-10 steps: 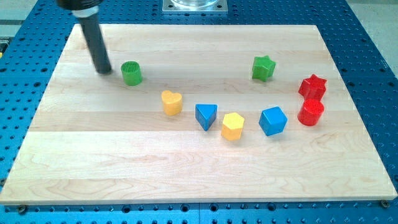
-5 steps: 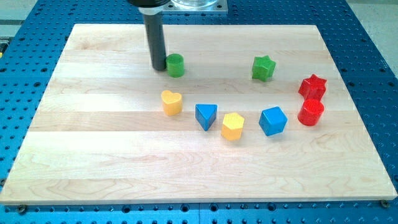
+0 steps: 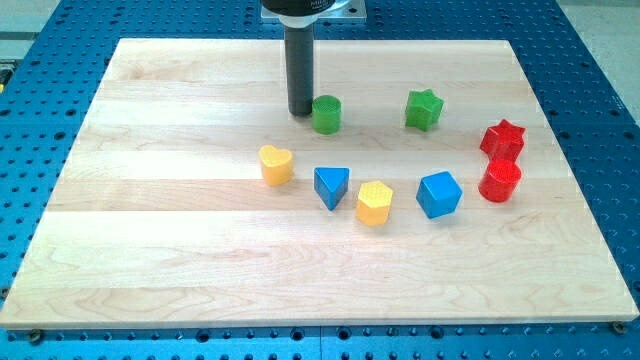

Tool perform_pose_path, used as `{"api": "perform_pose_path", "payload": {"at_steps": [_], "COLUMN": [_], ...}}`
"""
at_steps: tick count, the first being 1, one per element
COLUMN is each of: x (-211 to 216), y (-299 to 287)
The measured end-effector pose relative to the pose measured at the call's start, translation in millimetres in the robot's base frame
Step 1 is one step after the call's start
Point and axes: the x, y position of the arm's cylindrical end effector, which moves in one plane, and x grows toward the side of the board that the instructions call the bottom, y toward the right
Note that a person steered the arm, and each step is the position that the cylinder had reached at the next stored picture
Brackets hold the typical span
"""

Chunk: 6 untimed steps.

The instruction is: Place the green circle above the triangle

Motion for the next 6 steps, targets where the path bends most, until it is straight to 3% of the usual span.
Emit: {"api": "perform_pose_path", "payload": {"at_steps": [3, 4, 6], "x": [-22, -3, 24], "y": [7, 32, 25]}}
